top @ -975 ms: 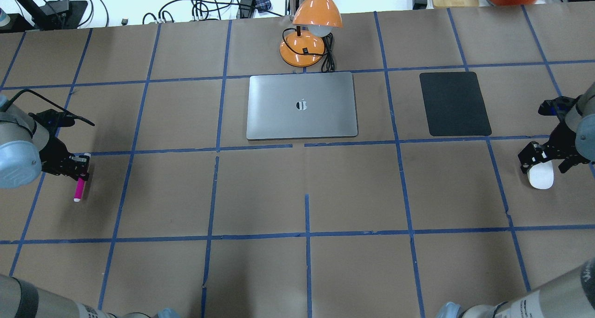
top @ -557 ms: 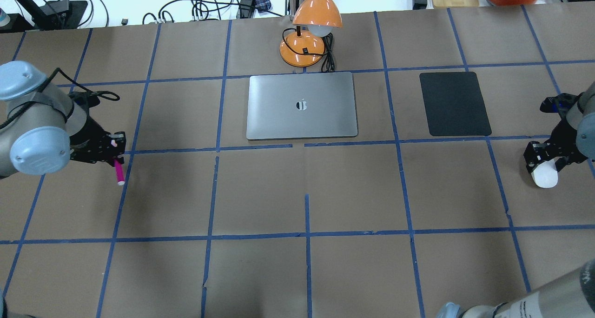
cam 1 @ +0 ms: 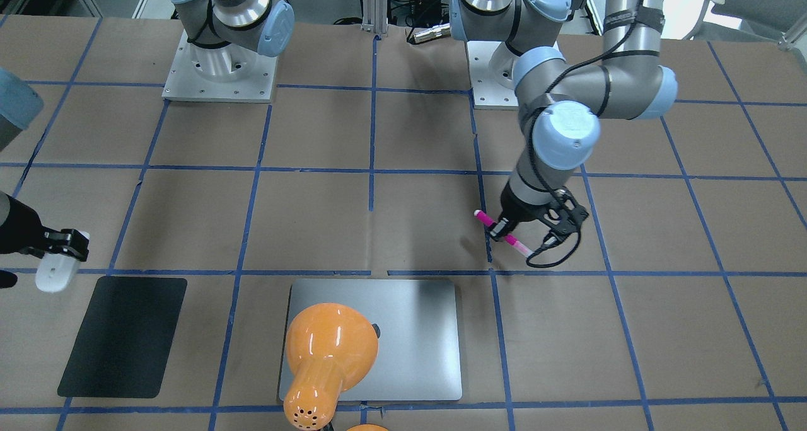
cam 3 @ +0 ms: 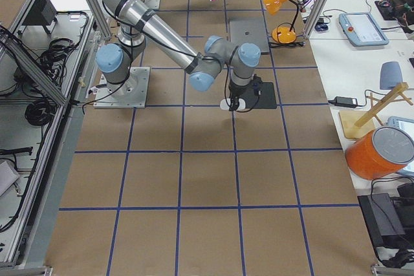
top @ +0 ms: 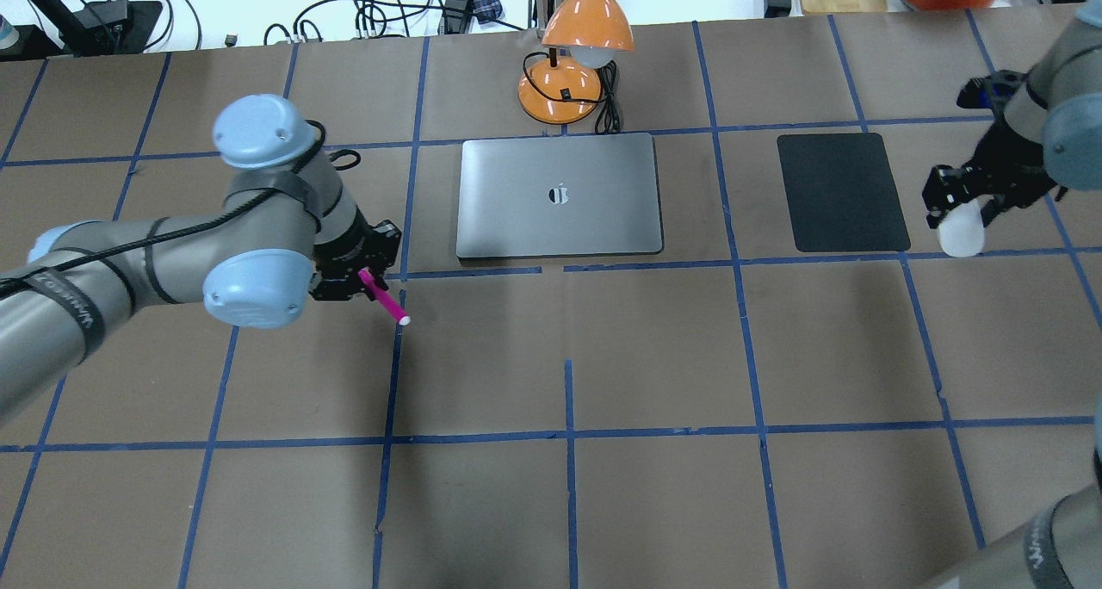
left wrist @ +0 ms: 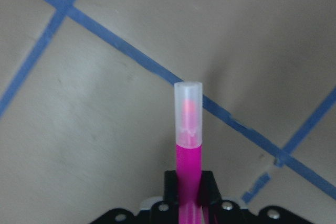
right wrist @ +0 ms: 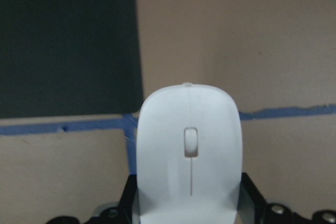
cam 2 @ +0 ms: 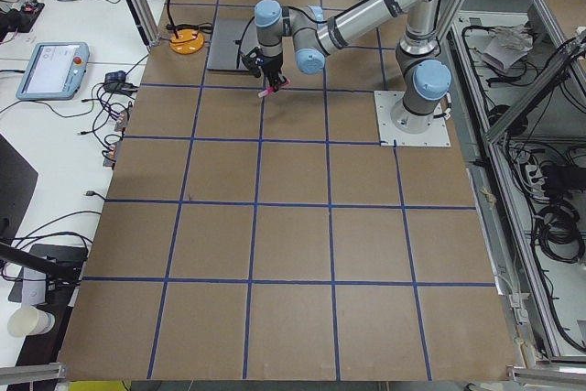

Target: Place pen and mouse around notebook

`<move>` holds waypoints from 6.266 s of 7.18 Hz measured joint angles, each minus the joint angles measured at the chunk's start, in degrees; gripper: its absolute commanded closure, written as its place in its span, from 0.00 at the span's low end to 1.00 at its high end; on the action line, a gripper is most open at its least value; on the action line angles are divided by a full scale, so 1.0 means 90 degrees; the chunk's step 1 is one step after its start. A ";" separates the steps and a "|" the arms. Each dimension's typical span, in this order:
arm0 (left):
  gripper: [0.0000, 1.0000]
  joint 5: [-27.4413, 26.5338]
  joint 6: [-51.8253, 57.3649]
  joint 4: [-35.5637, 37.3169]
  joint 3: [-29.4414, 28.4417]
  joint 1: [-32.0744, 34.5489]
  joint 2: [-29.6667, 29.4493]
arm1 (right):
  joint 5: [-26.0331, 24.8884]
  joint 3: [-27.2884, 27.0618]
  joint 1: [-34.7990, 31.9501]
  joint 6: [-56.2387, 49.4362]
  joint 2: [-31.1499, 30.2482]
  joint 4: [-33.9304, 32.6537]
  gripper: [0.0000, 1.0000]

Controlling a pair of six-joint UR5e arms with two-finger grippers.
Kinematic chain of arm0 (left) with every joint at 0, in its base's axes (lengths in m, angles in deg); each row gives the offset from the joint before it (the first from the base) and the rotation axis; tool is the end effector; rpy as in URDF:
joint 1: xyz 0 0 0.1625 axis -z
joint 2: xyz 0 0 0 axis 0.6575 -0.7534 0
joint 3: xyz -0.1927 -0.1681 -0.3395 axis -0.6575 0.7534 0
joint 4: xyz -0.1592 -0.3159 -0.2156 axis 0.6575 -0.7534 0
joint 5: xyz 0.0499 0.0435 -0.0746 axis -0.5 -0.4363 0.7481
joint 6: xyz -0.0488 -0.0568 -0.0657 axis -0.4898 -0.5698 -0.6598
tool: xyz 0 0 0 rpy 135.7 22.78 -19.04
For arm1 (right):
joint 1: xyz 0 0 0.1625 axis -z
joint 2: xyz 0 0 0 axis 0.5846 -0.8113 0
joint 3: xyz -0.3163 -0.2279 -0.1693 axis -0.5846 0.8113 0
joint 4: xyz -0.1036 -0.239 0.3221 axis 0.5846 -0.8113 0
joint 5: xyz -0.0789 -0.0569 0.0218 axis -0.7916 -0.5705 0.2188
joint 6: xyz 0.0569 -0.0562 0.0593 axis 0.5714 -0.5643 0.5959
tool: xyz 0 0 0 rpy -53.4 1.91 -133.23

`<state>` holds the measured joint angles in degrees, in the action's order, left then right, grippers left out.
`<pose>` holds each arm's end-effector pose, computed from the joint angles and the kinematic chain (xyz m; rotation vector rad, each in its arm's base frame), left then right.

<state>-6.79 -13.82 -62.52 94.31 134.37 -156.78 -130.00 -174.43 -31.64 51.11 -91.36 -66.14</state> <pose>-0.1609 -0.4991 0.2321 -1.2424 2.8571 0.0415 -0.1106 -0.6024 0.2663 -0.0488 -3.1277 -0.1327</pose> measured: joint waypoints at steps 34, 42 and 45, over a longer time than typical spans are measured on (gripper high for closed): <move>0.00 -0.0348 0.5613 -0.3415 -0.3299 -0.0420 0.1346 | 0.0337 0.1732 -0.2518 0.2357 -0.1979 0.3059 0.00; 0.00 -0.0356 0.5606 -0.3421 -0.3294 -0.0421 0.1364 | 0.0224 0.1786 -0.2535 0.2280 -0.1957 0.2922 0.00; 0.00 -0.0355 0.5608 -0.3424 -0.3293 -0.0421 0.1364 | 0.0327 0.1804 -0.2533 0.2294 -0.1941 0.2915 0.00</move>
<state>-9.99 36.65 -93.34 64.67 130.58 -144.51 -127.06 -158.19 -54.43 71.76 -108.83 -39.91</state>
